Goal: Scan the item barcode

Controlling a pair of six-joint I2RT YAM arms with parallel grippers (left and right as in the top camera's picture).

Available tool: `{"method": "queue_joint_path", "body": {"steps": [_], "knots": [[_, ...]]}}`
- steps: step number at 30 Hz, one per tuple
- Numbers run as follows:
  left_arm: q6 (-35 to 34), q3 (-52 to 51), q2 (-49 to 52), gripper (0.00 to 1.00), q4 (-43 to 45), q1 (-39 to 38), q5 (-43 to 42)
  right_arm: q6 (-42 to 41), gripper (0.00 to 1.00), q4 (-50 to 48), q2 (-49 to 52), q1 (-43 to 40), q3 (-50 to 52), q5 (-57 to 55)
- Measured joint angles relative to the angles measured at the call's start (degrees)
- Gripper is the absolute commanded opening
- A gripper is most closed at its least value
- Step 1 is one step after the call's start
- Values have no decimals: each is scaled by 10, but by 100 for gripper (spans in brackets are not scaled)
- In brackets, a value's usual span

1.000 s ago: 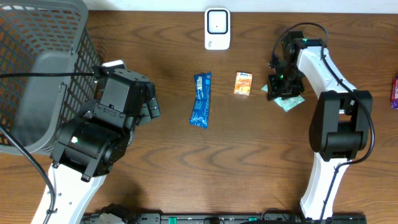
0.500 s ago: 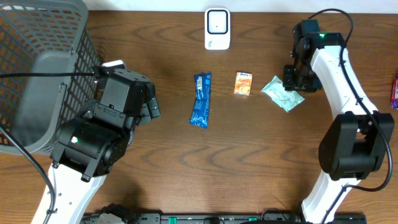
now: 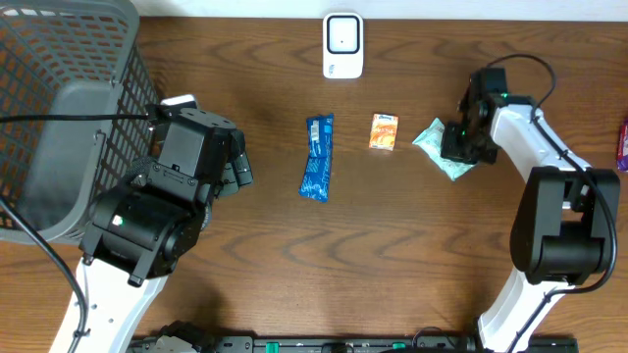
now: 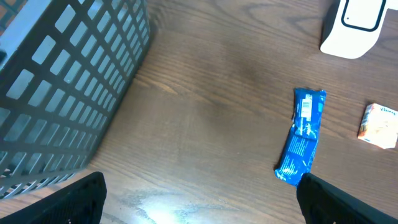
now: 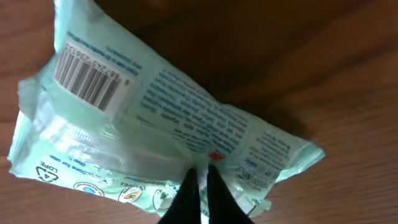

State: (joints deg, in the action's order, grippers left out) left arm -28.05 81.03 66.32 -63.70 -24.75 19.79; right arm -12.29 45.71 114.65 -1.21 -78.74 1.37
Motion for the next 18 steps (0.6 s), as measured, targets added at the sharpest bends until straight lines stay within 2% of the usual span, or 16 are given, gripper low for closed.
{"method": "queue_joint_path", "body": {"steps": [18], "knots": [[0, 0, 0, 98, 0, 0, 0, 38, 3, 175, -4, 9, 7, 139]]}}
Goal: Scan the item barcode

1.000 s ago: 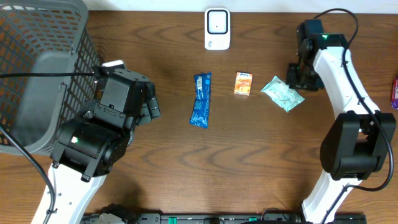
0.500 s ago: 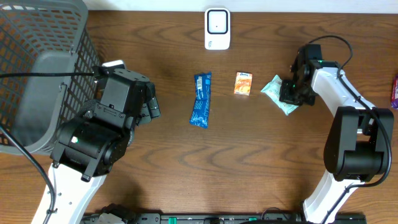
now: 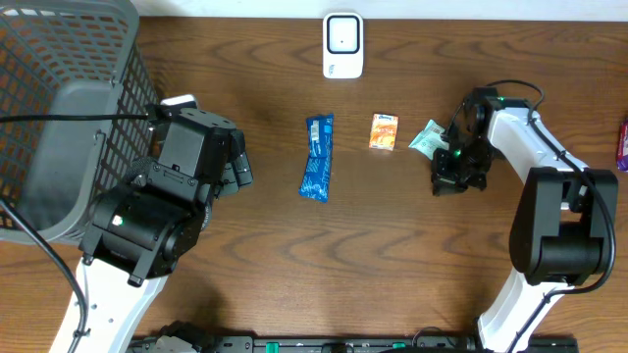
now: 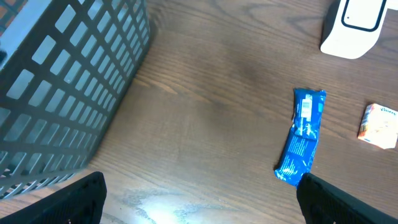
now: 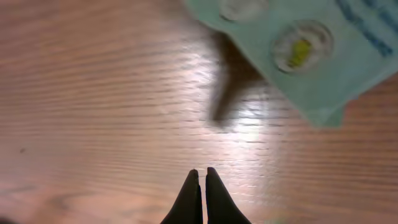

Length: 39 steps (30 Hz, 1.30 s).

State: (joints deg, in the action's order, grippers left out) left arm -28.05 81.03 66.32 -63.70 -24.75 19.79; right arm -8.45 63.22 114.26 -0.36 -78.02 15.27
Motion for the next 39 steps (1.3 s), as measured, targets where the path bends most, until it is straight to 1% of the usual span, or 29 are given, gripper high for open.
{"method": "queue_joint_path", "body": {"steps": [2, 6, 8, 12, 13, 14, 15, 17, 18, 19, 21, 23, 25, 28, 30, 34, 36, 38, 39], "knots": [[0, 0, 0, 98, 0, 0, 0, 2, 7, -2, 0, 3, -23, 6], [0, 0, 0, 98, 0, 0, 0, 4, 11, -27, 0, -1, -83, 10], [0, 0, 0, 98, 0, 0, 0, 5, 20, -66, 0, -7, -110, 8], [0, 0, 0, 98, 0, 0, 0, 6, 20, -163, 0, -23, -134, -9], [0, 0, 0, 98, 0, 0, 0, 6, 22, -174, 0, -25, -134, -16], [0, 0, 0, 98, 0, 0, 0, 4, 25, -180, 0, -27, -134, -30], [0, 0, 0, 98, 0, 0, 0, 2, 35, -183, 0, -27, -134, -44], [0, 0, 0, 98, 0, 0, 0, -4, 50, -183, 0, -27, -134, -75], [0, 0, 0, 98, 0, 0, 0, -2, 60, -186, 0, -27, -133, -88], [0, 0, 0, 98, 0, 0, 0, -3, 64, -190, 0, -27, -129, -100], [0, 0, 0, 98, 0, 0, 0, 9, 68, -203, 0, -28, -115, -114], [0, 0, 0, 98, 0, 0, 0, 26, 71, -218, 0, -31, -93, -122], [0, 0, 0, 98, 0, 0, 0, 36, 71, -229, 0, -36, -75, -123], [0, 0, 0, 98, 0, 0, 0, 55, 65, -251, 0, -56, -48, -107], [0, 0, 0, 98, 0, 0, 0, 76, 65, -269, 0, -73, -35, -73], [0, 0, 0, 98, 0, 0, 0, 128, 67, -273, 2, -104, -25, 27], [0, 0, 0, 98, 0, 0, 0, 148, 67, -274, 9, -109, -25, 62], [0, 0, 0, 98, 0, 0, 0, 160, 65, -271, 21, -109, -25, 83], [0, 0, 0, 98, 0, 0, 0, 165, 63, -266, 30, -108, -25, 93]]}}
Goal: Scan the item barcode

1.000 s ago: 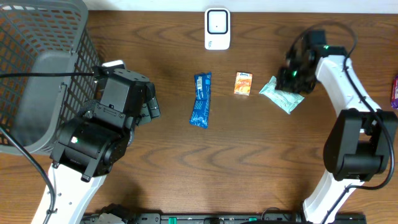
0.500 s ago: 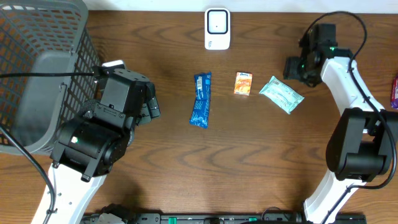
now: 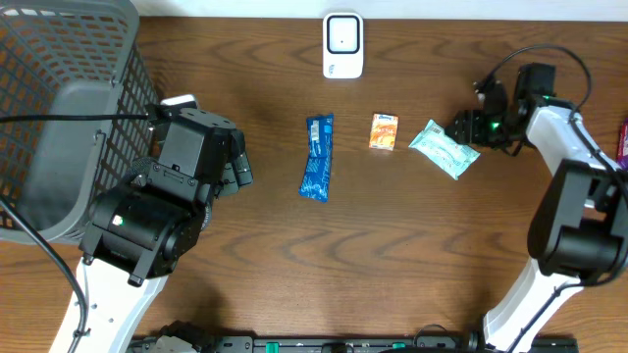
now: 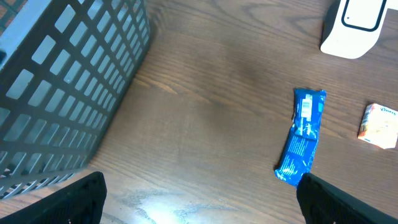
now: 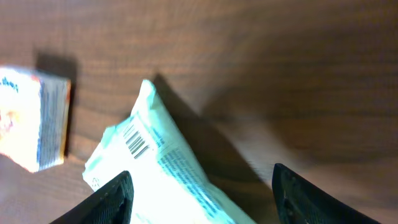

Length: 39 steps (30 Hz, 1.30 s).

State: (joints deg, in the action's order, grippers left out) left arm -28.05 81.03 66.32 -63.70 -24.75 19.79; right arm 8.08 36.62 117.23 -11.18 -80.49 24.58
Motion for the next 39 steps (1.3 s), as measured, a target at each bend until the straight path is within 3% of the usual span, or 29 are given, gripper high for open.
{"method": "queue_joint_path", "body": {"steps": [8, 17, 21, 24, 30, 39], "knots": [[0, 0, 0, 98, 0, 0, 0, 19, 49, 104, 26, 1, -2, 50], [0, 0, 0, 98, 0, 0, 0, 23, 50, 253, -17, 4, 5, 93], [0, 0, 0, 98, 0, 0, 0, 16, 57, 229, -71, 9, 5, 73], [0, 0, 0, 98, 0, 0, 0, -32, 57, 189, -96, 10, 4, 12], [0, 0, 0, 98, 0, 0, 0, -103, 57, 167, -89, 9, 4, -58], [0, 0, 0, 98, 0, 0, 0, -123, 51, 123, -42, 9, 19, -50]]}}
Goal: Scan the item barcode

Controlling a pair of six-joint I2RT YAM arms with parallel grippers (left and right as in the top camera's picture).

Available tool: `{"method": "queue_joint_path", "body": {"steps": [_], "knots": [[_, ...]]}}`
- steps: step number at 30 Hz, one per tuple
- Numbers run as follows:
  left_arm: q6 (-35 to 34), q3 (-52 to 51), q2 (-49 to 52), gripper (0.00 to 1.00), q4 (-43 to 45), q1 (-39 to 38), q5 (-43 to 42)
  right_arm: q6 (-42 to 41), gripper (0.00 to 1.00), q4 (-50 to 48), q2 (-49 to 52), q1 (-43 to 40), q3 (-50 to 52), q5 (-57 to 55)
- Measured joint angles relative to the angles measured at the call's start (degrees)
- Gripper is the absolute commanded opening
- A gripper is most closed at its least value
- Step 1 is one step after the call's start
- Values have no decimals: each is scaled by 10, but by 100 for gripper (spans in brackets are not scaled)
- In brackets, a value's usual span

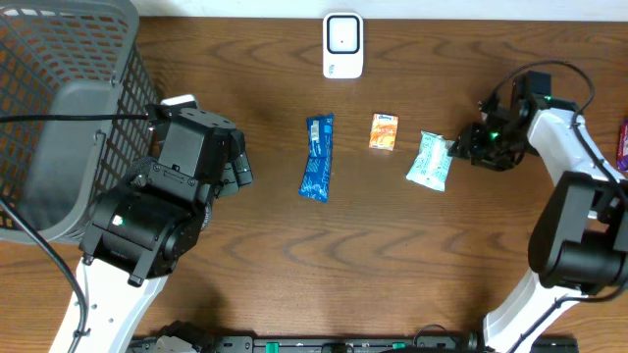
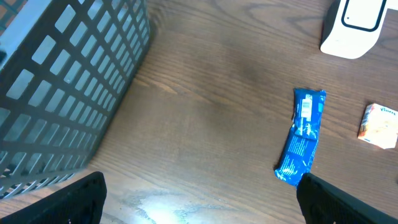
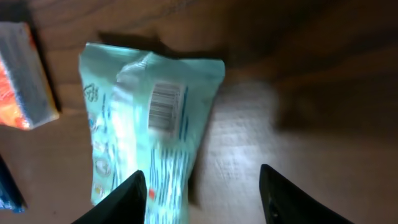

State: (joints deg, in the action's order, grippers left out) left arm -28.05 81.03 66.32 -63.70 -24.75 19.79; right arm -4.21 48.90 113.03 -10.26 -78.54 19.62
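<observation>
A mint-green packet (image 1: 430, 160) lies flat on the table, its barcode (image 3: 165, 107) facing up. My right gripper (image 1: 459, 149) stands open just right of it. In the right wrist view the packet (image 3: 149, 130) runs down beside the left finger, and the right gripper (image 3: 202, 196) has bare table under most of its gap. The white scanner (image 1: 342, 44) stands at the far edge. My left gripper (image 2: 199, 199) is open over bare wood at the left, far from the packet.
A blue snack bar (image 1: 317, 157) and a small orange box (image 1: 384, 131) lie between the arms. A grey mesh basket (image 1: 59, 118) fills the left side. A purple item (image 1: 623, 142) shows at the right edge.
The packet has turned from slanting to nearly upright and sits a little further left and nearer. My right gripper has moved left and nearer with it, still open. The left arm is unchanged.
My right gripper was shut with its tips on the packet. Then it was shut on the table beside the packet, which had shifted. Then it stood open to the right of the slanting packet. Now the packet lies turned, barcode up, by the open jaws.
</observation>
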Motion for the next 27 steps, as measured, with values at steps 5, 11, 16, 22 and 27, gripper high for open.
{"method": "queue_joint_path", "body": {"steps": [5, 11, 16, 22, 27], "knots": [[0, 0, 0, 98, 0, 0, 0, -5, 43, -54, 19, 0, 32, 40], [0, 0, 0, 98, 0, 0, 0, -8, 42, -112, 19, 0, 63, 87], [0, 0, 0, 98, 0, 0, 0, -13, 33, -172, 12, 0, 99, 128], [0, 0, 0, 98, 0, 0, 0, -32, 1, -202, 7, -3, 127, 159], [0, 0, 0, 98, 0, 0, 0, -32, 1, -174, 3, -3, 123, 159]]}}
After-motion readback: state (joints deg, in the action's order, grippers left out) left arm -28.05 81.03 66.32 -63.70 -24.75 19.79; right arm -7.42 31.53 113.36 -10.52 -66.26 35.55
